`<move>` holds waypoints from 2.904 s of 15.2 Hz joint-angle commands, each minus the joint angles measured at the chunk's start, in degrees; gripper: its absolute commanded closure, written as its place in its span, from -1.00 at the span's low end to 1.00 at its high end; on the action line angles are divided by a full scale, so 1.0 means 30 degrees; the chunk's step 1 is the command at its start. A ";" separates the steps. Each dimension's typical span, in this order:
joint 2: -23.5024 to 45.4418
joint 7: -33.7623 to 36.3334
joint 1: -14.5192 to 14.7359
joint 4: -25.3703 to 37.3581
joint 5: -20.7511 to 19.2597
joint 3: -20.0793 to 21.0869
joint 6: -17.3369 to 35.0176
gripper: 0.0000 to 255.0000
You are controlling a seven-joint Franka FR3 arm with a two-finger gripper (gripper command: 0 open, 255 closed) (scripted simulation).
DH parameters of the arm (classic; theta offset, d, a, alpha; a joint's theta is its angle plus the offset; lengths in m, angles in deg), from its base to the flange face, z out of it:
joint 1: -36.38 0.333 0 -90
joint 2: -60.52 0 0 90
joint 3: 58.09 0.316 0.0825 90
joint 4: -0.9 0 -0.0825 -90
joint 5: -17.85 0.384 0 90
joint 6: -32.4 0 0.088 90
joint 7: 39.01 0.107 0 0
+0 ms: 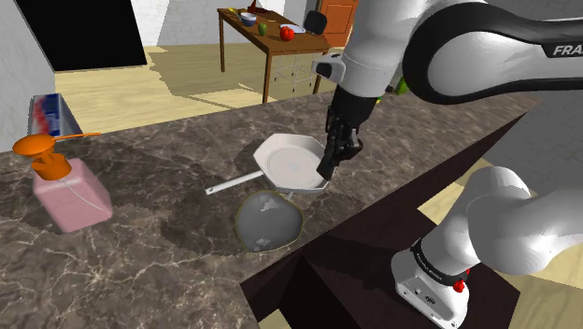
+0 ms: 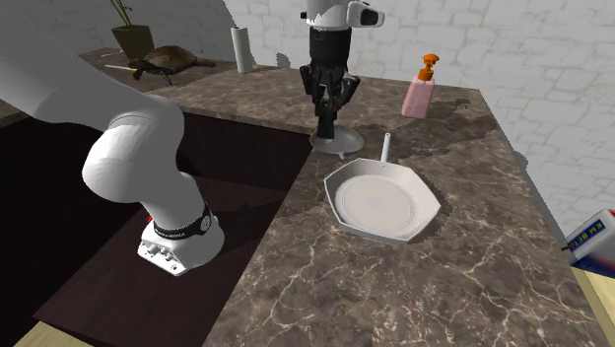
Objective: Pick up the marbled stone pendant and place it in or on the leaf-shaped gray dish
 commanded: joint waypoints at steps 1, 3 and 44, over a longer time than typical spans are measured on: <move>0.0997 0.0780 0.0226 0.0849 0.0264 0.0652 0.0160 1.00; 0.2074 0.1595 0.0416 0.1795 0.0437 0.1325 0.0320 1.00; 0.6529 0.4491 0.0883 0.3483 0.0259 0.3639 0.3133 -1.00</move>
